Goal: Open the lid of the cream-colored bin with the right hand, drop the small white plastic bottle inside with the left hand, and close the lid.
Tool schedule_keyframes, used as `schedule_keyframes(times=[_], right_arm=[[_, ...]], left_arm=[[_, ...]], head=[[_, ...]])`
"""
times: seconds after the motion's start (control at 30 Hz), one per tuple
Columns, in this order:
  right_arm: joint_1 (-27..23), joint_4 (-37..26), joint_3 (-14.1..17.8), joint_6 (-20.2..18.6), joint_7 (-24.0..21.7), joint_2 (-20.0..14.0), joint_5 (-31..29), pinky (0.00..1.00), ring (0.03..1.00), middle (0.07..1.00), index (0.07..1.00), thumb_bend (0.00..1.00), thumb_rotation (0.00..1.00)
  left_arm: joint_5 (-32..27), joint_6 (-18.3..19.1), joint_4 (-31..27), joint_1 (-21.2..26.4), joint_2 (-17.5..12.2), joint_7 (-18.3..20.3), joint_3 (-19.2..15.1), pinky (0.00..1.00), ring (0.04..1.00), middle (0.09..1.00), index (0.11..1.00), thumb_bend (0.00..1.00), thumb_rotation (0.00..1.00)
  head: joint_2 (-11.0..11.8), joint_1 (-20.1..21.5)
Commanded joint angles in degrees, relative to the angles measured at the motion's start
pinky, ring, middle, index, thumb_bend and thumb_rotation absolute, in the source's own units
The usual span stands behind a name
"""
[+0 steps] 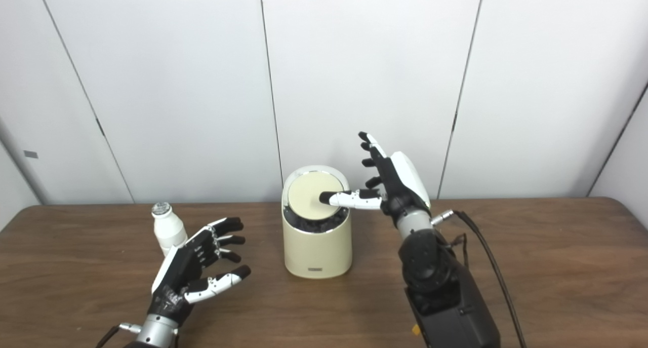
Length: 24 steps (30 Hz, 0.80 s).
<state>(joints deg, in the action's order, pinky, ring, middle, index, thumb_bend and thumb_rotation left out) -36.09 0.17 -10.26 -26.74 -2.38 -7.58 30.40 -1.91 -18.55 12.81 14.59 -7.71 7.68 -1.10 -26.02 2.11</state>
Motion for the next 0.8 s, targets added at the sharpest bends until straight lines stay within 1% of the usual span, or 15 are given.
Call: schedule_keyframes(times=[0.0, 0.17, 0.37, 0.53, 0.77], right_arm=[[-3.4, -1.4, 0.0, -0.1, -0.3, 0.6, 2.1, 0.63, 0.822, 0.924, 0.940, 0.93, 0.39], [-3.8, -1.2, -0.6, -0.1, -1.1, 1.0, 3.6, 0.70, 0.861, 0.913, 0.935, 0.94, 0.38], [-4.3, -0.8, -1.4, -0.1, -2.7, 0.9, 5.7, 0.65, 0.836, 0.897, 0.940, 0.95, 0.36], [-4.6, 0.4, -2.0, -0.1, -3.3, 1.0, 7.4, 0.71, 0.868, 0.906, 0.936, 0.94, 0.32], [-4.9, 2.2, -2.4, 0.2, -2.7, 0.9, 7.5, 0.74, 0.873, 0.909, 0.929, 0.94, 0.29]], left_arm=[[-0.1, -1.7, -1.0, 2.0, 0.1, -0.3, 0.0, 0.58, 0.728, 0.806, 0.798, 0.68, 0.03], [0.1, -1.7, -0.9, 2.2, 0.3, -0.4, 0.3, 0.58, 0.730, 0.808, 0.799, 0.68, 0.04], [0.3, -1.5, -1.3, 2.2, 0.6, -0.6, 0.4, 0.58, 0.730, 0.811, 0.804, 0.68, 0.03], [0.2, -1.3, -1.7, 2.0, 1.0, -0.8, 0.5, 0.58, 0.717, 0.803, 0.795, 0.68, 0.01], [-0.8, -1.8, -1.9, 1.8, 1.2, -0.2, 0.5, 0.58, 0.716, 0.803, 0.794, 0.67, 0.00]], head=[[-0.1, 0.1], [-0.1, -0.3], [-0.5, -0.7], [-0.5, -0.9], [-1.0, -1.0]])
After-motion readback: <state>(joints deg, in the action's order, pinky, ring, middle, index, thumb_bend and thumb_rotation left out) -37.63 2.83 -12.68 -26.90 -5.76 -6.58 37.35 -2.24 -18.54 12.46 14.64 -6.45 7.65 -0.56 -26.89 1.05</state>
